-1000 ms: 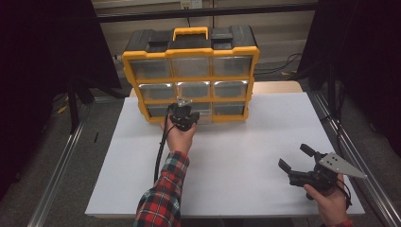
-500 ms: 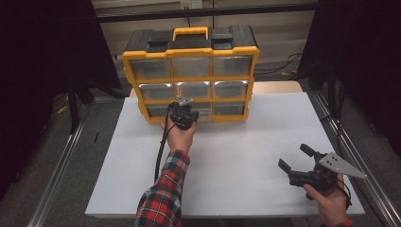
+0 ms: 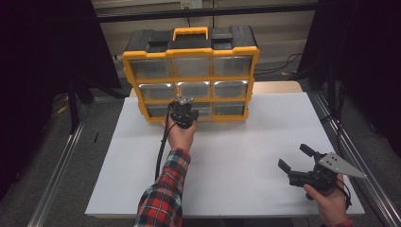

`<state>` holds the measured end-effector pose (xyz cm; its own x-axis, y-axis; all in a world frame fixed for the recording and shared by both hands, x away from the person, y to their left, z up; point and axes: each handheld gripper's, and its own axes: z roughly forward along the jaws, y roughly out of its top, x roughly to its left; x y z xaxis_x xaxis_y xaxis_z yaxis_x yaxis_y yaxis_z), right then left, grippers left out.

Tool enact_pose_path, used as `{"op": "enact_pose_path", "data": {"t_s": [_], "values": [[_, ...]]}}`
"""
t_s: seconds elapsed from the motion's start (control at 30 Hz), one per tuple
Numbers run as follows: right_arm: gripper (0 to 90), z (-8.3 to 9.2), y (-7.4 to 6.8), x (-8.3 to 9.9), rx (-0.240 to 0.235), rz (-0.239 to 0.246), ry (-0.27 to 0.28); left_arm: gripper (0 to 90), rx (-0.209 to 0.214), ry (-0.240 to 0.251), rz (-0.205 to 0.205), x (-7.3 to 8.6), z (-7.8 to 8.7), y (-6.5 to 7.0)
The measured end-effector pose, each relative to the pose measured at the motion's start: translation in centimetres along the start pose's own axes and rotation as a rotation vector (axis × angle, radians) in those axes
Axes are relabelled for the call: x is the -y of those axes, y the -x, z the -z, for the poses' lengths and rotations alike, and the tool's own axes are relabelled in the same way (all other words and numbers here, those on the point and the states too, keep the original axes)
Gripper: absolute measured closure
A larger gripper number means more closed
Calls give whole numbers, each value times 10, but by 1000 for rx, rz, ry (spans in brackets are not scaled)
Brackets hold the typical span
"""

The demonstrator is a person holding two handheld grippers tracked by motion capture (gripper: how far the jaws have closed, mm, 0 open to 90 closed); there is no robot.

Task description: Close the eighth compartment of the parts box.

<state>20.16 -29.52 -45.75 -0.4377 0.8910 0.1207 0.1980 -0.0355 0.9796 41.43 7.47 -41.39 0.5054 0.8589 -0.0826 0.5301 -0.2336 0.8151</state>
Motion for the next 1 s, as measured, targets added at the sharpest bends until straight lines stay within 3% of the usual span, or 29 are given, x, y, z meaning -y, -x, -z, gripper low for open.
{"op": "enact_pose_path", "data": {"t_s": [0.13, 0.17, 0.37, 0.67, 0.7, 1.0], "values": [[6, -1, 0, 0, -2, 3, 1, 900, -6, 10, 17, 0, -2, 1], [6, -1, 0, 0, 0, -2, 3, 900, -7, -1, 2, -1, -1, 0], [6, -1, -1, 0, 11, -14, 9, 900, -17, -3, -3, -2, -3, -1], [6, 0, 0, 0, 1, 0, 3, 900, -21, 17, 20, -2, -6, -1], [6, 0, 0, 0, 2, 0, 3, 900, -22, 3, 3, -3, -5, -2], [6, 0, 0, 0, 4, 1, 2, 900, -29, 11, 8, -4, -7, -2]]}}
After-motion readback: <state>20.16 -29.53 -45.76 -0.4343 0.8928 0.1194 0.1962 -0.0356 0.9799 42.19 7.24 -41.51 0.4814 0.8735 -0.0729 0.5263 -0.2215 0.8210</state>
